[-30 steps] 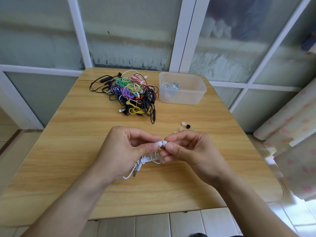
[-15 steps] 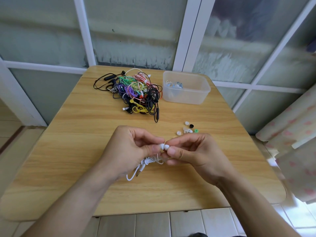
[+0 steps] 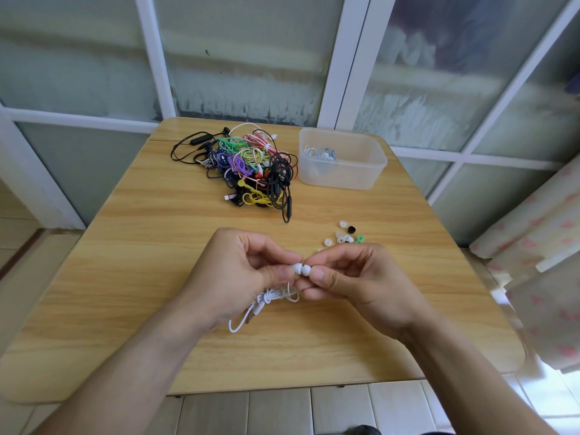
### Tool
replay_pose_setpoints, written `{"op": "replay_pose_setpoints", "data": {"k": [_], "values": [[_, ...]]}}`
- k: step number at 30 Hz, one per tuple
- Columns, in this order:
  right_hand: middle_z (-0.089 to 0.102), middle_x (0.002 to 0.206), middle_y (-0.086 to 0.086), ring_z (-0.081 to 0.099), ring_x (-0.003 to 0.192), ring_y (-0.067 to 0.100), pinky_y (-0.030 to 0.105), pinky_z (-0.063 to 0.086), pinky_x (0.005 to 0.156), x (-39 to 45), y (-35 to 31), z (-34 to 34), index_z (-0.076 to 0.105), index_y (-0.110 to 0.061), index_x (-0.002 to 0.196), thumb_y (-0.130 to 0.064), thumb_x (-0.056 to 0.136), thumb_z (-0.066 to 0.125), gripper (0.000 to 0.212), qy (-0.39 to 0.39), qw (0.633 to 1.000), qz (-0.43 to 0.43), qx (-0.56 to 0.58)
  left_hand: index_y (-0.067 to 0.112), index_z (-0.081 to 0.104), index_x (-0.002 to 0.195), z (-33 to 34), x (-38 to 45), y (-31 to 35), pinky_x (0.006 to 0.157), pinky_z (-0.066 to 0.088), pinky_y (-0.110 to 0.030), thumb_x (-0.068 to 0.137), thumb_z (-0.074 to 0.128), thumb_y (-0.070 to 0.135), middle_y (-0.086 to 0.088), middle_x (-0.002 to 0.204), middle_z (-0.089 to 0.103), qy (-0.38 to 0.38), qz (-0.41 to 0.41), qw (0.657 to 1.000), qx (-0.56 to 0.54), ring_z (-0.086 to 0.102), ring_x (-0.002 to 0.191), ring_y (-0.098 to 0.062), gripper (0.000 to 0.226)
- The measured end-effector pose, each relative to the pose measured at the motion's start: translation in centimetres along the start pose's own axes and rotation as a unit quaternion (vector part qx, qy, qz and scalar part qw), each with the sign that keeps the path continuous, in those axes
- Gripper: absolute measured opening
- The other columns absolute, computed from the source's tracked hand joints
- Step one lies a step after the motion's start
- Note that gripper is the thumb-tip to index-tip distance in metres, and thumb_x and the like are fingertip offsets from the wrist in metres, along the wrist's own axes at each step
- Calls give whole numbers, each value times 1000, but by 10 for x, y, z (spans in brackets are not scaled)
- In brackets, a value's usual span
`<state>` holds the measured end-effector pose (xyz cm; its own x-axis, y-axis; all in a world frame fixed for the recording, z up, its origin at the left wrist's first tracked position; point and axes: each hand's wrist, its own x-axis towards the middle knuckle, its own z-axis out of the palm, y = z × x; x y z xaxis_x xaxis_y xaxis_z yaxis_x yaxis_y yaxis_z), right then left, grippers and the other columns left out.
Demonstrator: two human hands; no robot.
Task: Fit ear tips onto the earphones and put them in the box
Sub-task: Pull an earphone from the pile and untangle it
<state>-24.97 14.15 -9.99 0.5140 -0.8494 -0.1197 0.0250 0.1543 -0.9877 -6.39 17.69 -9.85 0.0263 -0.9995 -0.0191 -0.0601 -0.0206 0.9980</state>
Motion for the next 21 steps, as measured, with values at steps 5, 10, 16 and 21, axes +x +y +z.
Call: {"op": "replay_pose_setpoints", "data": {"k": [5,10,16,21], "values": [[73,82,22,73,75,25,26,59,70,0,1,2,78,-9,79,-7,73,71,9,-5,999,16,38,16,74,71,1,-1,0,72,60,-28,70,76,-8,-7,76,75,10,5,1000,20,73,74,-19,24],[72,78,21,72,69,24,25,59,66,1,3,4,77,-8,78,-7,71,72,9,4,999,15,43,23,74,67,4,-3,-1,73,59,-30,70,77,-7,-4,74,75,22,11,999,35,73,72,-18,31],[71,77,22,72,67,22,24,59,62,4,5,8,74,0,82,-1,70,68,13,18,990,62,122,26,74,68,7,-5,-2,63,56,-24,73,77,-7,2,67,74,61,38,993,93,72,67,-16,33],[71,84,18,72,69,18,22,59,59,5,7,13,69,10,102,7,71,63,32,12,944,178,277,19,75,68,11,-7,-2,58,52,-20,72,76,-8,9,66,71,96,98,982,128,67,62,-10,28]]}}
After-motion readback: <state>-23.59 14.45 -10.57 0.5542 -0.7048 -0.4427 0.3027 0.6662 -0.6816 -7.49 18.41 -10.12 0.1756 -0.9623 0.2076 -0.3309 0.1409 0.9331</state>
